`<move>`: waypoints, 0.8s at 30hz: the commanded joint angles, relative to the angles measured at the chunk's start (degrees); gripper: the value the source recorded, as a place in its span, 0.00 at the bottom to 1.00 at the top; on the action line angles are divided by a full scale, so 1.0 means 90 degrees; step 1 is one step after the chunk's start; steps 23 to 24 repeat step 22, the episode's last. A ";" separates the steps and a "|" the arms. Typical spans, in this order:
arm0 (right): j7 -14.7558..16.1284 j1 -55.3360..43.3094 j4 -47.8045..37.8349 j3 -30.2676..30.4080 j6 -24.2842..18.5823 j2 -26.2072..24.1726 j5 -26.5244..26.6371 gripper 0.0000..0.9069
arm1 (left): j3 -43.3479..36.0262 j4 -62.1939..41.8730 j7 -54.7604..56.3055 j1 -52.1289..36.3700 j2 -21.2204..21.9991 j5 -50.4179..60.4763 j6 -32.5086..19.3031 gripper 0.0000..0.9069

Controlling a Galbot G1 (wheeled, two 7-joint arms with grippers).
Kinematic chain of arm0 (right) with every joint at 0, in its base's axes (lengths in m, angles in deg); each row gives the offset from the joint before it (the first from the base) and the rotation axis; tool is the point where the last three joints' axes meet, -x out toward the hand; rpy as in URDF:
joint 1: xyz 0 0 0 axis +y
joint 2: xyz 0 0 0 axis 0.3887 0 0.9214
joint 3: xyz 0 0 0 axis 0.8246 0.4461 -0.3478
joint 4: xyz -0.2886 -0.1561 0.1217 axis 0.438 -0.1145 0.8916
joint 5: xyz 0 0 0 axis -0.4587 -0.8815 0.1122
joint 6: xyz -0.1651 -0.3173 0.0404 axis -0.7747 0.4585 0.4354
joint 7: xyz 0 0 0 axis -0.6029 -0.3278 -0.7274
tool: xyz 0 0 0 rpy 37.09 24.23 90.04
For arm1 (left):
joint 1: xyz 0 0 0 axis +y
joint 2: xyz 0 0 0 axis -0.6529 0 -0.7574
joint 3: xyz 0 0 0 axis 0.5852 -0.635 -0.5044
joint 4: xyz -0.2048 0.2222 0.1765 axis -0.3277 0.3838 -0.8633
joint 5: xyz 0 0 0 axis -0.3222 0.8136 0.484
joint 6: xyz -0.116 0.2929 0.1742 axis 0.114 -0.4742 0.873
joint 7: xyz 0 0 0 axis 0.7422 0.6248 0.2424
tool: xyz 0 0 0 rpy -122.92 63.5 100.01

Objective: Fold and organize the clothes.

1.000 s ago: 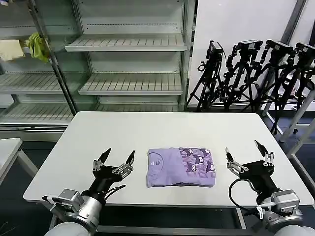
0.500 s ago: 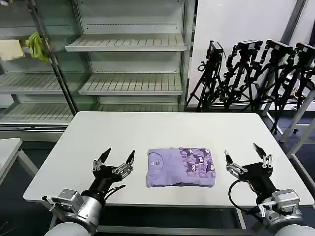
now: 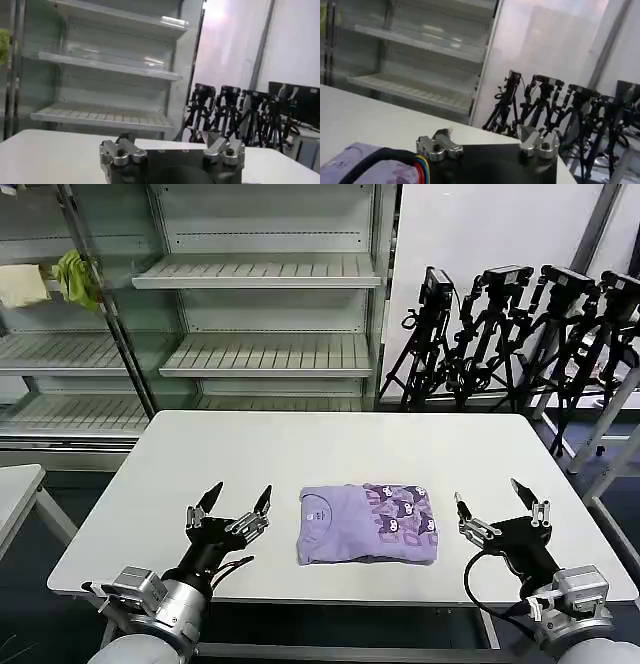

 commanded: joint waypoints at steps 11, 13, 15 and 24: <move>0.0098 -0.0027 -0.0039 0.0088 -0.0002 0.0033 -0.0193 1.00 | 0.0027 0.0035 0.0007 0.0033 0.0000 -0.0018 -0.0010 1.00; 0.0101 -0.0030 -0.0040 0.0091 0.0004 0.0035 -0.0195 1.00 | 0.0021 0.0030 0.0006 0.0037 0.0002 -0.0015 -0.0011 1.00; 0.0100 -0.0037 -0.0043 0.0097 0.0003 0.0035 -0.0197 1.00 | 0.0015 0.0022 0.0007 0.0036 0.0006 -0.0015 -0.0011 1.00; 0.0117 -0.0088 -0.0061 0.0145 0.0008 0.0060 -0.0205 1.00 | 0.0007 0.0016 0.0006 0.0023 0.0007 -0.0013 -0.0010 1.00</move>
